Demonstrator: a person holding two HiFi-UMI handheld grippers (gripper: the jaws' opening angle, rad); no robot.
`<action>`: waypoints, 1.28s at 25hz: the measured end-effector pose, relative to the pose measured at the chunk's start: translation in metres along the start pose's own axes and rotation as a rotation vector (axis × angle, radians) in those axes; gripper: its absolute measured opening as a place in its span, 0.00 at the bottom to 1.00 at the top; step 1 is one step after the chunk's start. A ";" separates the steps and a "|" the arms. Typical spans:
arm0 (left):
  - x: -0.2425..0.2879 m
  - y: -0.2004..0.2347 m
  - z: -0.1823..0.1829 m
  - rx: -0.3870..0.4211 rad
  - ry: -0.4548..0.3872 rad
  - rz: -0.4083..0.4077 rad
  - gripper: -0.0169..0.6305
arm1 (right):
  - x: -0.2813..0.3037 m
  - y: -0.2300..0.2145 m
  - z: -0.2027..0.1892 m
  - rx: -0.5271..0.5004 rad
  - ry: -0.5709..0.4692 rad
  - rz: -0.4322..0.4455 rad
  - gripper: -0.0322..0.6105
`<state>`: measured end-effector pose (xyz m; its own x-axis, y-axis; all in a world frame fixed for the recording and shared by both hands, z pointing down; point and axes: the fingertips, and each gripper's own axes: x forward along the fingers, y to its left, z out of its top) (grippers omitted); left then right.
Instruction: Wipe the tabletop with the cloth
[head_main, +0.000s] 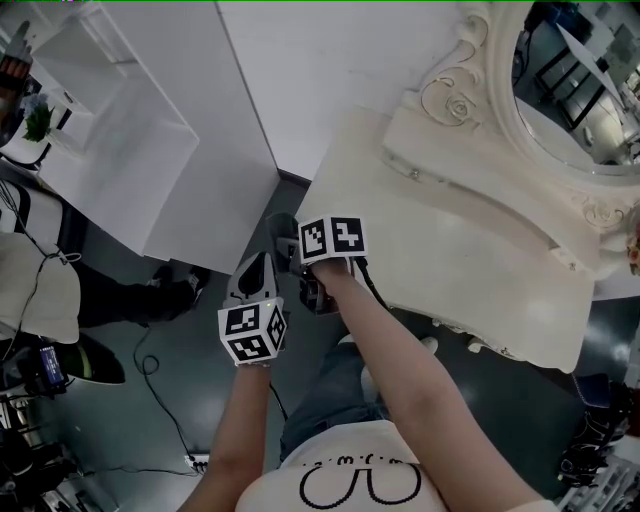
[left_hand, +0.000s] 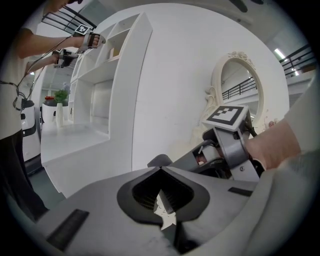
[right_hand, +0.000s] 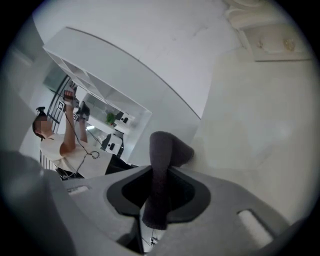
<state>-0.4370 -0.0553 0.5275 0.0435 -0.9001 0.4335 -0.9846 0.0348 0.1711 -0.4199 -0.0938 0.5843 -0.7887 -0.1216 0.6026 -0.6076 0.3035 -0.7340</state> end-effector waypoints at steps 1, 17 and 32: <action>0.001 -0.001 0.002 0.002 -0.002 -0.004 0.02 | -0.005 0.001 0.001 0.006 -0.016 0.028 0.17; 0.033 -0.120 0.023 0.067 -0.023 -0.217 0.02 | -0.196 -0.089 0.026 0.003 -0.364 -0.005 0.17; 0.011 -0.263 0.040 0.115 -0.080 -0.379 0.02 | -0.422 -0.133 -0.021 -0.183 -0.688 -0.208 0.18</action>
<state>-0.1845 -0.0915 0.4519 0.3983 -0.8710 0.2875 -0.9141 -0.3509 0.2032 -0.0042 -0.0630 0.4338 -0.5758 -0.7401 0.3474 -0.7732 0.3547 -0.5257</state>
